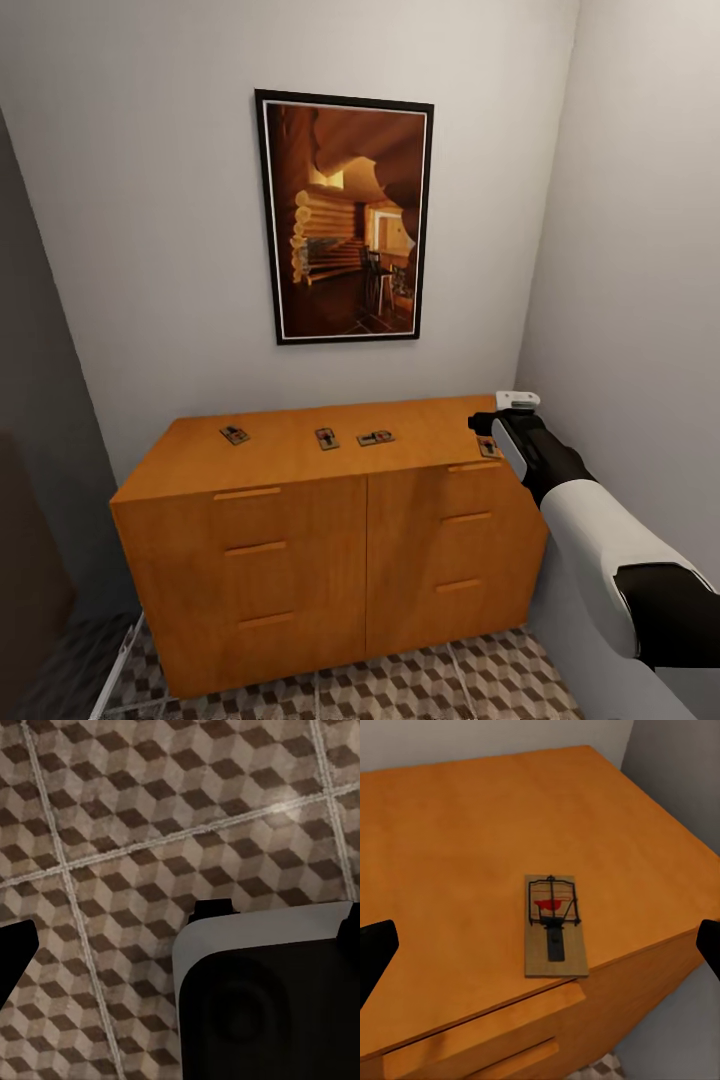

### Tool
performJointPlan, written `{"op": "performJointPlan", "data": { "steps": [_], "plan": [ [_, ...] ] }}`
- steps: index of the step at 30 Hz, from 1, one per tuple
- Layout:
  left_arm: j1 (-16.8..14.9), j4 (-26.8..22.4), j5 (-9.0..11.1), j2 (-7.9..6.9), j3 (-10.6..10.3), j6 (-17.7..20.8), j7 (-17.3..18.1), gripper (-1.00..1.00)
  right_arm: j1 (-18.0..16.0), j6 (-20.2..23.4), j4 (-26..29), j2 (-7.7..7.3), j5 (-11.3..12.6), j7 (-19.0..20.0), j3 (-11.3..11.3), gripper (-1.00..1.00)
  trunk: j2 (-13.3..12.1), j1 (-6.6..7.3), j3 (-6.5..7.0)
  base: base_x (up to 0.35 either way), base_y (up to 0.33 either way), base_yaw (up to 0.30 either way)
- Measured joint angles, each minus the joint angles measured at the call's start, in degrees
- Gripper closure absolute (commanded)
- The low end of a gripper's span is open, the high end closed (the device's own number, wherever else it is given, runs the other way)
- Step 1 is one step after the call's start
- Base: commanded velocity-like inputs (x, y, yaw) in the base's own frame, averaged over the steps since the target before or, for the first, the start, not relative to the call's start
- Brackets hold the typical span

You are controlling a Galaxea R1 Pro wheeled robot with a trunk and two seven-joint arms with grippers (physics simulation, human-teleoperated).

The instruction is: Take the four mousetraps from the cabinet in the bathroom and place them on the bathroom floor. Make sure all four end up on the same floor surface, and ensure that at least two of them are either under or directly next to the same bathroom sink.

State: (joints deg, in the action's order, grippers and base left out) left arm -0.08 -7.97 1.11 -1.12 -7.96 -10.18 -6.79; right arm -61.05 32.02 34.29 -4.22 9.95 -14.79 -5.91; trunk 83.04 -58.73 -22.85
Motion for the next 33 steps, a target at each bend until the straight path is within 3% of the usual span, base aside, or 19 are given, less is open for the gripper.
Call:
{"op": "performJointPlan", "data": {
  "steps": [33],
  "plan": [
    [0.0,0.0,0.0,0.17,0.0,0.0,0.0,-1.0,0.0,0.0,0.0,0.0,0.0,0.0,0.0,-1.0,0.0,0.0,-2.74,0.0,0.0,0.0]
  ]
}}
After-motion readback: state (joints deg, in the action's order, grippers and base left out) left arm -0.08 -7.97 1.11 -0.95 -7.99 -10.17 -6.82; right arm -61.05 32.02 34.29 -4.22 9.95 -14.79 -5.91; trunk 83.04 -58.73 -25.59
